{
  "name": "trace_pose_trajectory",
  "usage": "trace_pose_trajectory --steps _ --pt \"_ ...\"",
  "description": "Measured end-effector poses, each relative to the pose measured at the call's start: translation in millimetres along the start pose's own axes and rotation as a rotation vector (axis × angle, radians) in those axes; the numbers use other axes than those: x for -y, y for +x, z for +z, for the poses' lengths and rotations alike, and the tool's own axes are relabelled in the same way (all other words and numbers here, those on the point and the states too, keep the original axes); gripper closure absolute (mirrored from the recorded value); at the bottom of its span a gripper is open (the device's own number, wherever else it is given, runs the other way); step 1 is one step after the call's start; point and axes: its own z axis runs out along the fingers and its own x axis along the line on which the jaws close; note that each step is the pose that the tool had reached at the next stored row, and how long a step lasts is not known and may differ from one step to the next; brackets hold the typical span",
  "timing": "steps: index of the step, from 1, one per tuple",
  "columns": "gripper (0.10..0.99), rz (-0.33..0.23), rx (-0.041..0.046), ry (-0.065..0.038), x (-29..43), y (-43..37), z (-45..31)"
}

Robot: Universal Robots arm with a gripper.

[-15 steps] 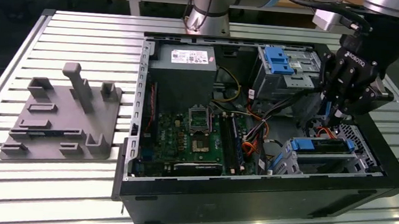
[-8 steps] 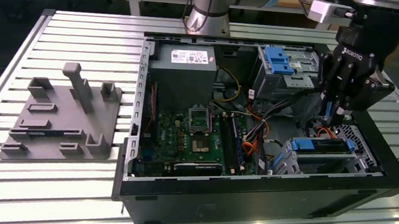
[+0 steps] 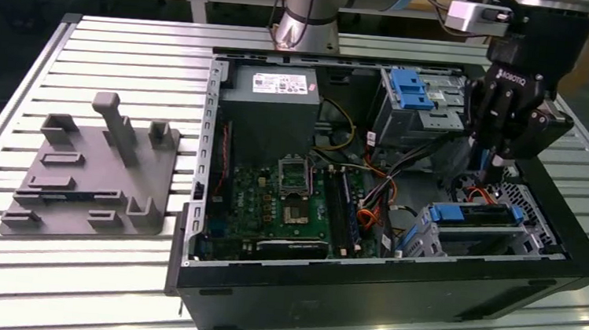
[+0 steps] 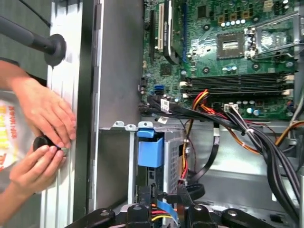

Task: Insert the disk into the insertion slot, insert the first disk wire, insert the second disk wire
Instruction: 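Insert the second disk wire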

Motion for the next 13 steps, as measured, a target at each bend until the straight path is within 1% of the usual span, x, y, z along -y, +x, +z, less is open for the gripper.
trace_pose_trajectory --steps 3,4,8,11,13 --pt "0.725 -0.003 -0.0242 0.001 -0.2 -1.4 1.3" --pt "0.725 -0.003 -0.0301 0.001 -0.5 -2.5 1.7" --pt "0.725 -0.003 -0.0429 0.001 -1.6 -8.7 1.7" --pt "0.725 -0.003 -0.0552 0.001 -1.6 -9.9 2.4" --pt "0.725 -0.003 -0.0589 0.001 -1.5 -10.0 2.5"
